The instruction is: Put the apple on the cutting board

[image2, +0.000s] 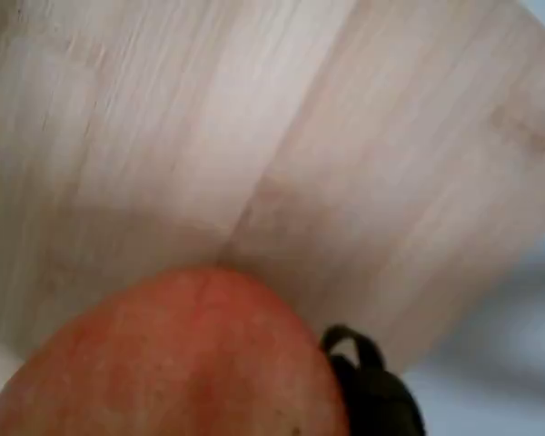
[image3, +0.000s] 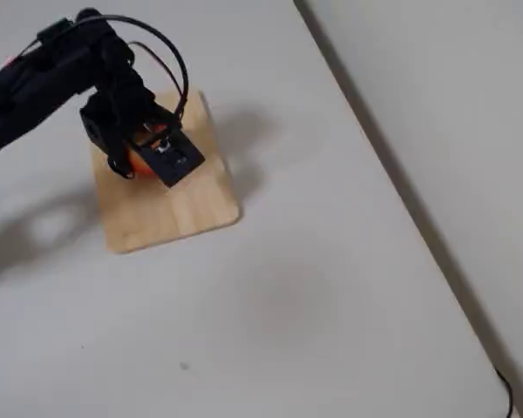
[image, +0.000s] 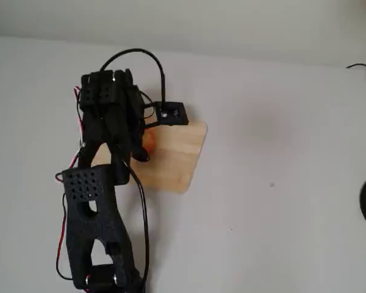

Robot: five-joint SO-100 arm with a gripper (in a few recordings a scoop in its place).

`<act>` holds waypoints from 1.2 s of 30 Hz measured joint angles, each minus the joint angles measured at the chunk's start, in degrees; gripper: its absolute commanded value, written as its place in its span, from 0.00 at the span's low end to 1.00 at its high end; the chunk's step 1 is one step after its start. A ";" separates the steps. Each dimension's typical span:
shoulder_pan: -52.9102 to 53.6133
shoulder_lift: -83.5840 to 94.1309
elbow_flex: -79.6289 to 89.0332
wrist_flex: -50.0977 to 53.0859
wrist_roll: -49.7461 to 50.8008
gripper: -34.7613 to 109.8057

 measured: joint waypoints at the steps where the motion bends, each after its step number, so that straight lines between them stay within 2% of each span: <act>1: 0.00 -0.26 -0.18 0.00 -0.35 0.29; 5: -0.18 -0.62 -0.26 0.00 -0.44 0.40; 7: -0.35 -0.62 -0.62 0.00 -0.44 0.53; 10: -0.44 -0.70 -0.70 0.00 -0.44 0.60; 11: -0.44 -0.70 -0.70 0.00 -0.44 0.65; 17: -1.14 -0.79 -0.62 0.00 -0.44 0.70; 28: -1.58 -0.35 -0.62 0.09 -0.97 0.70; 36: -1.76 6.86 4.13 0.09 -1.49 0.70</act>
